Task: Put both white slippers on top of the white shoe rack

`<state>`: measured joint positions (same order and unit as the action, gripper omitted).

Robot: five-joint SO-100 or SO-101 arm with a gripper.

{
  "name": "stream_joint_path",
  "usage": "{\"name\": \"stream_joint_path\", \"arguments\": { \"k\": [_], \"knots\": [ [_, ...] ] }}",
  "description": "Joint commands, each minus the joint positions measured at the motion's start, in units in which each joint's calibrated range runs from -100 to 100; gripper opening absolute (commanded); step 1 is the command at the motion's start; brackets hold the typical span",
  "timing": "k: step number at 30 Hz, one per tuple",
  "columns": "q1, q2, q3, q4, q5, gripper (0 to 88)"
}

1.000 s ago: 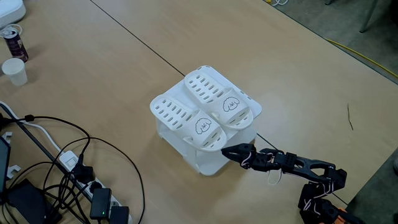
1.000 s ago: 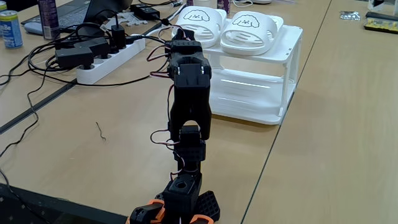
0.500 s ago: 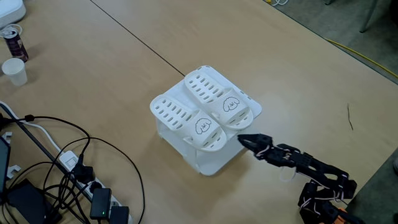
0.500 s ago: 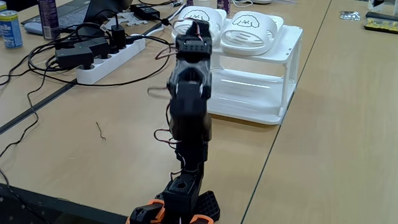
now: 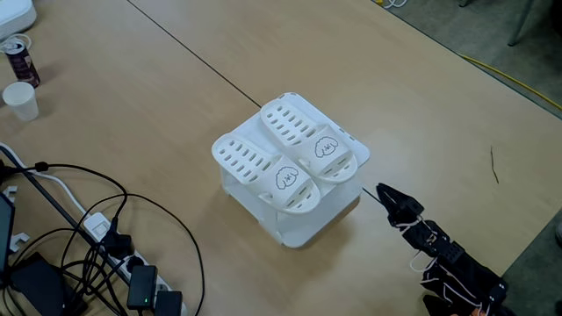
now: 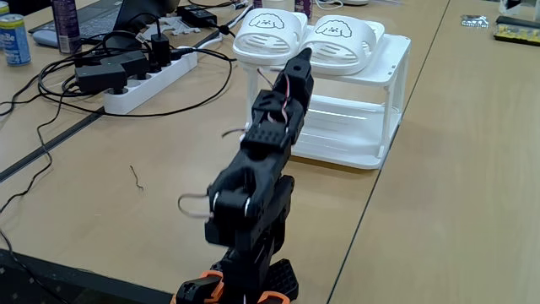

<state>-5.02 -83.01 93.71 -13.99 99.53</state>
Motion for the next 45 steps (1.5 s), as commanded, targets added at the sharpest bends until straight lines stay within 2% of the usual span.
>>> {"name": "stream_joint_path", "arguments": {
  "k": [1, 6, 18, 25, 34, 39, 45],
  "knots": [
    [0.58, -10.09, 5.3, -10.69, 0.47, 0.8],
    [0.58, -16.48, 5.75, -15.43, 0.47, 0.8],
    [0.08, -16.23, 5.75, -57.36, 0.47, 0.8],
    [0.58, -16.23, 5.75, -74.71, 0.47, 0.8],
    [9.21, -16.23, 5.75, -85.58, 0.47, 0.8],
    [13.65, -16.15, 5.75, -85.66, 0.47, 0.8],
    [14.15, -15.98, 5.75, -85.66, 0.47, 0.8]
  ]
}}
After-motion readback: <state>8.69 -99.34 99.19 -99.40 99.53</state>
